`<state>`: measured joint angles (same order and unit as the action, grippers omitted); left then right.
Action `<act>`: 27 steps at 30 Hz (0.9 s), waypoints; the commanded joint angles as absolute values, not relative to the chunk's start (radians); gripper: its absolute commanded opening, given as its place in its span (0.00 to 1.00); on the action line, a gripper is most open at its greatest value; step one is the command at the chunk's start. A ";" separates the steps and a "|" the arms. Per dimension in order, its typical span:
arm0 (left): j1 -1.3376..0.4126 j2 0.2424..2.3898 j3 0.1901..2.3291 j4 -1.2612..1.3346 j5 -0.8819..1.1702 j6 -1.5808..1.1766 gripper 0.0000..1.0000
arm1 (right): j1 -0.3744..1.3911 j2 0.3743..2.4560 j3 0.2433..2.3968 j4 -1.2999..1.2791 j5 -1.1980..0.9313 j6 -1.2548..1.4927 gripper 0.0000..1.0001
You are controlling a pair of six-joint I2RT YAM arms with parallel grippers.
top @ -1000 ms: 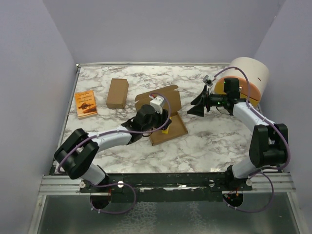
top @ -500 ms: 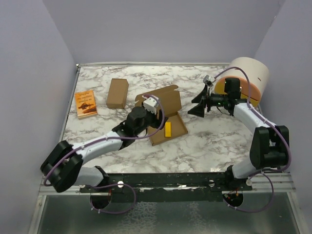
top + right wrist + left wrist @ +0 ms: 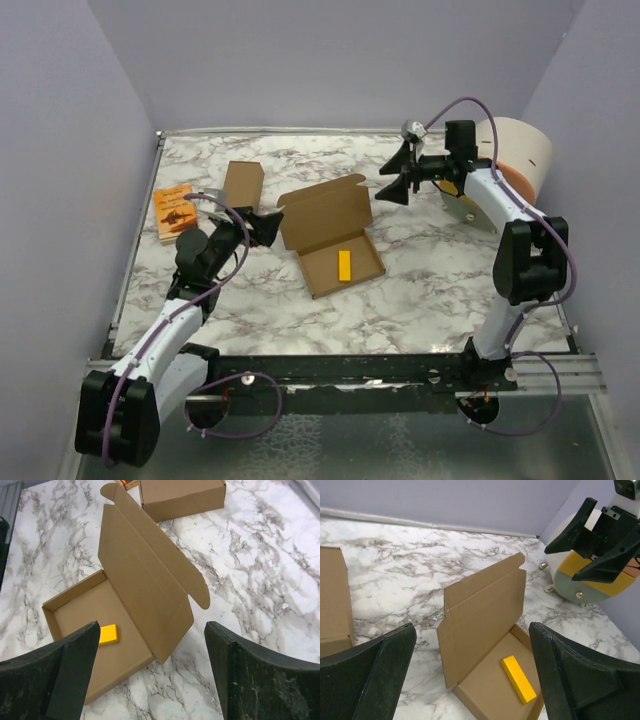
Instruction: Fold the paper box
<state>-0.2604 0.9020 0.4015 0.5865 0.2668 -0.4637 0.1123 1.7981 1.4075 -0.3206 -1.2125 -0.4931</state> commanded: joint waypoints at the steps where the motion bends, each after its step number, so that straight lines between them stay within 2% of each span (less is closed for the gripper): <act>1: -0.163 0.991 0.396 0.652 0.519 -0.628 0.98 | 0.127 1.883 1.526 -0.497 -1.163 -0.430 0.85; 10: -0.099 1.105 0.420 0.581 0.520 -0.614 0.93 | 0.147 2.088 1.743 -0.650 -1.175 -0.394 0.85; 15: -0.084 1.211 0.437 0.640 0.580 -0.632 0.90 | 0.167 2.138 1.772 -0.667 -1.180 -0.389 0.79; 21: -0.078 1.347 0.472 0.723 0.647 -0.648 0.87 | 0.176 2.199 1.820 -0.698 -1.204 -0.397 0.65; 27: -0.078 1.419 0.497 0.762 0.685 -0.654 0.73 | 0.183 2.209 1.827 -0.712 -1.223 -0.417 0.48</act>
<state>-0.0849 1.3952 0.4679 0.6823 0.6201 -0.6464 0.1795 2.1944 1.8015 -0.6815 -1.1839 -0.3988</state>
